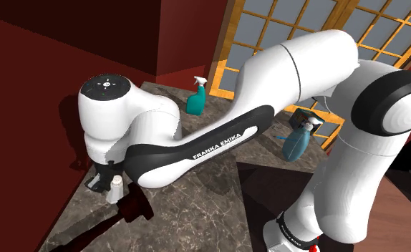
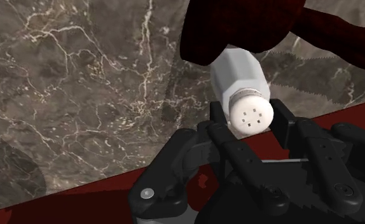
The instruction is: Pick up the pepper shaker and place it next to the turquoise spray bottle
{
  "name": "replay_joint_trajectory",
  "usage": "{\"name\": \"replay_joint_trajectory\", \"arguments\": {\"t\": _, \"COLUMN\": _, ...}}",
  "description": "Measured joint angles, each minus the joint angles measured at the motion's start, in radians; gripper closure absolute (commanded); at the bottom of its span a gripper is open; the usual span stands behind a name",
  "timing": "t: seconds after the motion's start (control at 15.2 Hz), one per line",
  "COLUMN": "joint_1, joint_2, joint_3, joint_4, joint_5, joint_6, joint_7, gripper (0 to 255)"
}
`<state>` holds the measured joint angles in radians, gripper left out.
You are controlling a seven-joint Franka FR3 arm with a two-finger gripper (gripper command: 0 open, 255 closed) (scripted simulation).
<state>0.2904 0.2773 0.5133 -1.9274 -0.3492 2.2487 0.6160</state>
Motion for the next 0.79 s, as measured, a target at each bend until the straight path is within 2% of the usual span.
{"name": "replay_joint_trajectory", "arguments": {"t": 0.79, "joint_1": -0.013, "joint_2": -0.068, "joint_3": 0.020, "joint_4": 0.083, "joint_5": 0.065, "joint_6": -0.135, "joint_7": -0.057, "gripper": 255}}
